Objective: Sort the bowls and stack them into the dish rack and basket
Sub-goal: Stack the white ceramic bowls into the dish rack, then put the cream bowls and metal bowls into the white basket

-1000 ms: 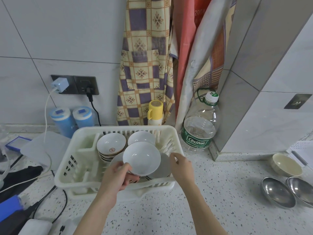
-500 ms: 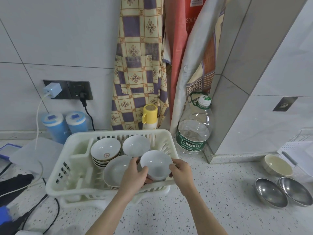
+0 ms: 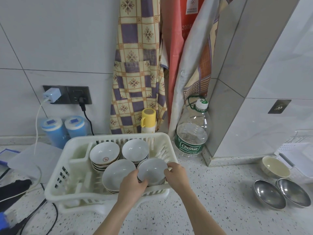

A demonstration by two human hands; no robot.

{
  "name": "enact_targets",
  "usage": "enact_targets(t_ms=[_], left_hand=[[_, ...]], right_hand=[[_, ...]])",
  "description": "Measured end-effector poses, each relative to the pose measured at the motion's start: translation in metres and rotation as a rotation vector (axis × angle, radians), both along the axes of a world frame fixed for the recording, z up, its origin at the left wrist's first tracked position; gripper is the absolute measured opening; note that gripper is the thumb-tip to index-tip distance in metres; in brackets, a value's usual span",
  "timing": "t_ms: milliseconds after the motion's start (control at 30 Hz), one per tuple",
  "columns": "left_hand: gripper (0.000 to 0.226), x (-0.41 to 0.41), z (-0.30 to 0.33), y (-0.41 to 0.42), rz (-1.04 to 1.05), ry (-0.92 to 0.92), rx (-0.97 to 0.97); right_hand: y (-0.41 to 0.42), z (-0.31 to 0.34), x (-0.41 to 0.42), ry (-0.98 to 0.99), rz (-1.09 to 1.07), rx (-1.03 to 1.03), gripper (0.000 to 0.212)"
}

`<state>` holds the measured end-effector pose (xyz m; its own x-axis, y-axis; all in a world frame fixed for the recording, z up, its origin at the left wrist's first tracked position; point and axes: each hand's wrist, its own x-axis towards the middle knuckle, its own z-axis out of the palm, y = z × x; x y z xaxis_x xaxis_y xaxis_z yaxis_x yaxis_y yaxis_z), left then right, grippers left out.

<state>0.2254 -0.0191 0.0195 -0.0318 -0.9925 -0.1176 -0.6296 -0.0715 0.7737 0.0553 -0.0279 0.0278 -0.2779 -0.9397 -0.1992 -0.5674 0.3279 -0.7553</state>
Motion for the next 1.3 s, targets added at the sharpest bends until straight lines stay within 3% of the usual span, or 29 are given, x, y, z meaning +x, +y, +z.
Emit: enact_targets(t_ms=[200,333,500,633,800,967,1100,1300], left_hand=[[0.051,-0.005,0.005,0.008,0.035,-0.059,-0.025],[0.057,-0.008,0.014,0.015,0.069,-0.157,-0.051],[0.054,-0.008,0.017,0.019,0.069,-0.220,-0.059],[0.044,-0.006,0.016,0.029,0.097,-0.126,-0.082],[0.031,-0.006,0.018,0.042,0.192,-0.031,-0.066],[0.003,-0.023,0.022,0.063,0.230,0.056,-0.058],[0.008,-0.072,0.024,0.092,0.260,0.144,-0.039],[0.014,-0.199,0.007,0.157,0.221,0.299,0.073]], right_hand=[[-0.003,0.001,0.003,0.138,0.046,0.043,0.029],[-0.006,0.001,0.006,0.247,0.062,0.098,0.027],[-0.006,0.000,0.007,0.213,-0.012,0.063,0.035],[-0.001,0.000,0.008,0.115,-0.131,-0.033,0.039],[0.007,0.004,0.004,-0.037,-0.109,-0.071,0.035],[0.040,0.009,-0.024,-0.477,-0.042,-0.125,0.030],[0.087,0.004,-0.079,-0.624,-0.041,-0.100,0.023],[0.171,-0.002,-0.219,-0.623,-0.176,-0.095,0.019]])
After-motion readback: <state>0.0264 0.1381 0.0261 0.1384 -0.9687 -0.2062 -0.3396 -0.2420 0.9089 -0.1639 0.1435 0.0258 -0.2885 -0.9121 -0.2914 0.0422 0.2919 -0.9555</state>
